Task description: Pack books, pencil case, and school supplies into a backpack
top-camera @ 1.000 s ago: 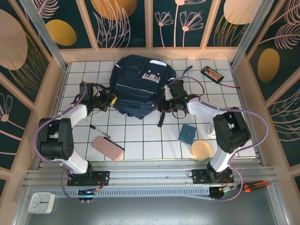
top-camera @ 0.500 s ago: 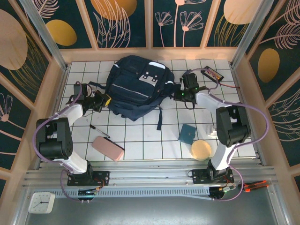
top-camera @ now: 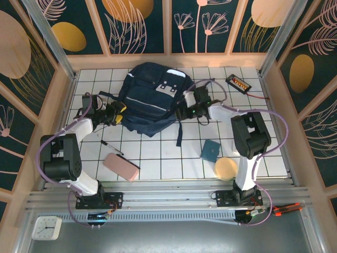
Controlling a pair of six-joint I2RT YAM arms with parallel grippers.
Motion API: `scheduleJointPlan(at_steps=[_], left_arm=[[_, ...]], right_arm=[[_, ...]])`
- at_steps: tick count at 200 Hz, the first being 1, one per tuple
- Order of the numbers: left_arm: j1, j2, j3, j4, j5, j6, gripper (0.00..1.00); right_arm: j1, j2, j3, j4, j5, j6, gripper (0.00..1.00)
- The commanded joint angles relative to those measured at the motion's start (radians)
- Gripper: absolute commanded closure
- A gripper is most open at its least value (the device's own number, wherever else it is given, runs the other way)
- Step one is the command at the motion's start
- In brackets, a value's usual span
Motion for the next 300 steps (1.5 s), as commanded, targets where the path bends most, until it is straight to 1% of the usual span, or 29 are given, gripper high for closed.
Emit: scheduleJointPlan(at_steps=[1, 8, 19, 31, 53, 68, 93, 116, 125, 128, 136, 138, 140, 143, 144, 147, 153, 155, 160, 179, 191, 195, 199, 204, 209, 213, 222, 279, 300], left_arm=[[0.005, -0.076, -0.024, -0.016, -0.007, 0.003, 0.26], [0.001, -0.09, -0.026, -0.027, -0.01, 0.002, 0.21], [-0.015, -0.102, -0.024, -0.043, -0.015, -0.002, 0.17], [-0.058, -0.099, -0.022, -0.042, -0.018, -0.016, 0.02], [-0.177, -0.056, -0.022, 0.044, -0.022, -0.106, 0.02], [-0.232, -0.003, -0.01, 0.105, -0.027, -0.158, 0.01], [-0.264, 0.08, 0.028, 0.149, -0.03, -0.188, 0.01], [-0.272, 0.157, 0.073, 0.143, -0.031, -0.177, 0.02], [-0.273, 0.188, 0.087, 0.141, -0.031, -0.175, 0.02], [-0.273, 0.195, 0.089, 0.141, -0.033, -0.174, 0.01], [-0.273, 0.209, 0.093, 0.14, -0.042, -0.172, 0.01], [-0.273, 0.212, 0.092, 0.14, -0.043, -0.17, 0.01], [-0.274, 0.215, 0.091, 0.14, -0.045, -0.169, 0.02], [-0.274, 0.219, 0.089, 0.139, -0.047, -0.167, 0.03], [-0.274, 0.219, 0.089, 0.138, -0.048, -0.167, 0.03], [-0.273, 0.222, 0.087, 0.137, -0.052, -0.167, 0.04], [-0.273, 0.226, 0.079, 0.137, -0.057, -0.161, 0.05], [-0.274, 0.226, 0.076, 0.136, -0.06, -0.161, 0.05], [-0.273, 0.227, 0.069, 0.134, -0.065, -0.159, 0.06], [-0.274, 0.23, 0.043, 0.131, -0.081, -0.145, 0.14], [-0.268, 0.23, 0.028, 0.121, -0.102, -0.132, 0.29], [-0.265, 0.23, 0.021, 0.124, -0.106, -0.129, 0.38], [-0.263, 0.231, 0.015, 0.126, -0.11, -0.127, 0.53], [-0.259, 0.233, 0.007, 0.125, -0.114, -0.123, 0.77], [-0.254, 0.234, 0.002, 0.123, -0.12, -0.118, 0.89], [-0.249, 0.236, -0.004, 0.123, -0.124, -0.115, 0.95], [-0.241, 0.242, -0.012, 0.116, -0.129, -0.103, 1.0], [-0.165, 0.192, -0.044, 0.08, -0.169, -0.047, 1.0], [-0.134, 0.166, -0.046, 0.039, -0.172, -0.005, 1.0]], right_arm=[[0.023, -0.024, -0.019, -0.06, -0.011, -0.285, 0.33], [0.023, -0.032, -0.033, -0.05, -0.034, -0.345, 0.33], [0.02, -0.044, -0.064, 0.012, -0.004, -0.375, 0.33], [0.01, -0.044, -0.075, 0.05, 0.008, -0.39, 0.33], [0.008, -0.046, -0.097, 0.063, 0.011, -0.45, 0.33], [0.008, -0.04, -0.111, 0.058, -0.016, -0.504, 0.33], [0.008, -0.001, -0.083, 0.041, -0.034, -0.564, 0.34], [0.007, 0.035, -0.039, 0.061, -0.042, -0.553, 0.38], [0.006, 0.049, -0.021, 0.066, -0.055, -0.544, 0.43], [0.007, 0.054, -0.014, 0.065, -0.058, -0.541, 0.46], [0.007, 0.072, 0.007, 0.054, -0.073, -0.537, 0.61], [0.007, 0.074, 0.01, 0.053, -0.074, -0.537, 0.62], [0.006, 0.079, 0.015, 0.047, -0.081, -0.535, 0.71], [0.007, 0.084, 0.021, 0.043, -0.083, -0.535, 0.75], [0.007, 0.086, 0.026, 0.04, -0.085, -0.535, 0.81], [0.007, 0.091, 0.03, 0.037, -0.087, -0.533, 0.85], [0.007, 0.1, 0.044, 0.026, -0.086, -0.533, 0.97], [0.008, 0.102, 0.046, 0.025, -0.085, -0.533, 1.0], [0.007, 0.104, 0.049, 0.021, -0.089, -0.531, 1.0], [-0.005, 0.084, 0.038, 0.014, -0.088, -0.529, 1.0], [-0.019, 0.059, 0.017, 0.01, -0.08, -0.526, 1.0], [-0.025, 0.05, 0.009, 0.009, -0.077, -0.526, 1.0], [-0.033, 0.04, 0.002, 0.005, -0.074, -0.528, 1.0], [-0.043, 0.029, -0.005, 0.001, -0.069, -0.527, 1.0], [-0.051, 0.02, -0.015, -0.003, -0.063, -0.529, 1.0], [-0.059, 0.013, -0.019, -0.005, -0.06, -0.53, 1.0], [-0.076, -0.001, -0.026, -0.011, -0.054, -0.531, 1.0], [-0.156, 0.0, 0.002, -0.059, -0.033, -0.53, 1.0], [-0.169, 0.02, 0.029, -0.067, 0.013, -0.514, 1.0]])
